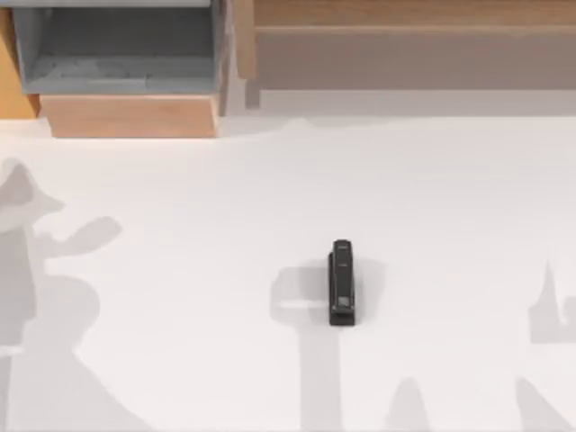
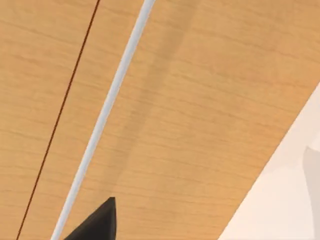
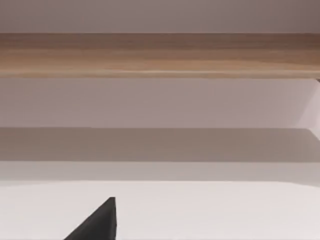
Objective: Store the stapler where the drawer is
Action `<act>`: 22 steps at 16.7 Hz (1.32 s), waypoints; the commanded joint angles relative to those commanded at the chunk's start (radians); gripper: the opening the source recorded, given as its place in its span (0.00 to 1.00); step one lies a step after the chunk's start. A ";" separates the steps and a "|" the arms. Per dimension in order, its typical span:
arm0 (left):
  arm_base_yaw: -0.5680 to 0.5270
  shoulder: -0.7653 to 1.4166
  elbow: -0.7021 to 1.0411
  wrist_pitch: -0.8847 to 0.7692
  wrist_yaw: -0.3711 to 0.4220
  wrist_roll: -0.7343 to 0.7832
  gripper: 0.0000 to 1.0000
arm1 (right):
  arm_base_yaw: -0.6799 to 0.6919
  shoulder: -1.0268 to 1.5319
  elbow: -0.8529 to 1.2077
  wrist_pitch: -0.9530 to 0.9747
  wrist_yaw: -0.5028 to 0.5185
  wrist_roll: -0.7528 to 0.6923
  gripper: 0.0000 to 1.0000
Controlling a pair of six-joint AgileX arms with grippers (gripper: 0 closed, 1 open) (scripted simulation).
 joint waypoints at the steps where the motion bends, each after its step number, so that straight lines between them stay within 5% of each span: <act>1: 0.009 0.073 0.053 0.053 0.018 0.054 1.00 | 0.000 0.000 0.000 0.000 0.000 0.000 1.00; 8: 0.036 0.330 0.326 0.325 0.097 0.266 1.00 | 0.000 0.000 0.000 0.000 0.000 0.000 1.00; 22: 0.012 0.389 0.450 0.274 0.075 0.271 1.00 | 0.000 0.000 0.000 0.000 0.000 0.000 1.00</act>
